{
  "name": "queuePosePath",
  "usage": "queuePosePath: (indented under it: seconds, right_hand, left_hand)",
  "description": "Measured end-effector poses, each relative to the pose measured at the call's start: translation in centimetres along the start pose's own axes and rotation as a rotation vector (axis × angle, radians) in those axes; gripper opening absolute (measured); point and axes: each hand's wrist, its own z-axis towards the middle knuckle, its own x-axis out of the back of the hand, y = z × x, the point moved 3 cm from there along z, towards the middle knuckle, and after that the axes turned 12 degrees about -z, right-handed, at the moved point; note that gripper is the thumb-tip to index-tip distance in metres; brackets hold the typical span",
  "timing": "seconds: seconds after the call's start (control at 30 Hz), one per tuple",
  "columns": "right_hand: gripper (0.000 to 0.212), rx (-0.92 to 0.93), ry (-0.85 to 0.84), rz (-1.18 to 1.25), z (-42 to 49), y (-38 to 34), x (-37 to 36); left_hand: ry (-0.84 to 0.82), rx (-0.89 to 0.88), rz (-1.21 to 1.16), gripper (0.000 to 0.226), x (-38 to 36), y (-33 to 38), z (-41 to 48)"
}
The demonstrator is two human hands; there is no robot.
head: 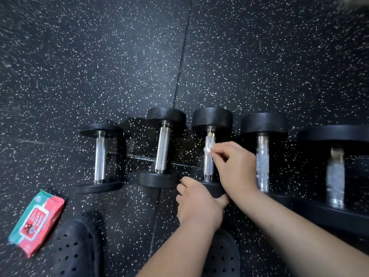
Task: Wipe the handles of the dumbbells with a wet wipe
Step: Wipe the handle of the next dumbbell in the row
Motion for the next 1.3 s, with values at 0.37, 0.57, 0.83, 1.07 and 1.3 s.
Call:
queuePosePath:
  seconds: [0.37, 0.57, 0.83, 1.07, 1.3]
  right_hand:
    - [0.015, 0.29, 0.105, -0.166, 2.1, -0.9, -0.6]
    - [0.006, 0.496, 0.042, -0.308, 0.8, -0.6, -0.8]
    - [0.013, 0.438, -0.151, -0.414, 1.9, -1.8, -1.4]
    - [0.008, 0.415, -0.122, -0.6, 3.1, -3.3, -1.2]
    - [0.012, 0.393, -0.271, -0.65, 4.5, -3.8, -1.1]
  left_hand:
    - [0.0, -0.008, -0.001, 0.102, 0.0, 0.0, 0.0]
    - [0.003, -0.014, 0.023, 0.101, 0.0, -0.1, 0.0]
    - [-0.017, -0.002, 0.005, 0.11, 0.1, 0.0, 0.0]
    - [-0.019, 0.001, -0.003, 0.113, 0.1, 0.0, -0.1]
    - [-0.017, -0.001, -0.011, 0.11, 0.1, 0.0, 0.0]
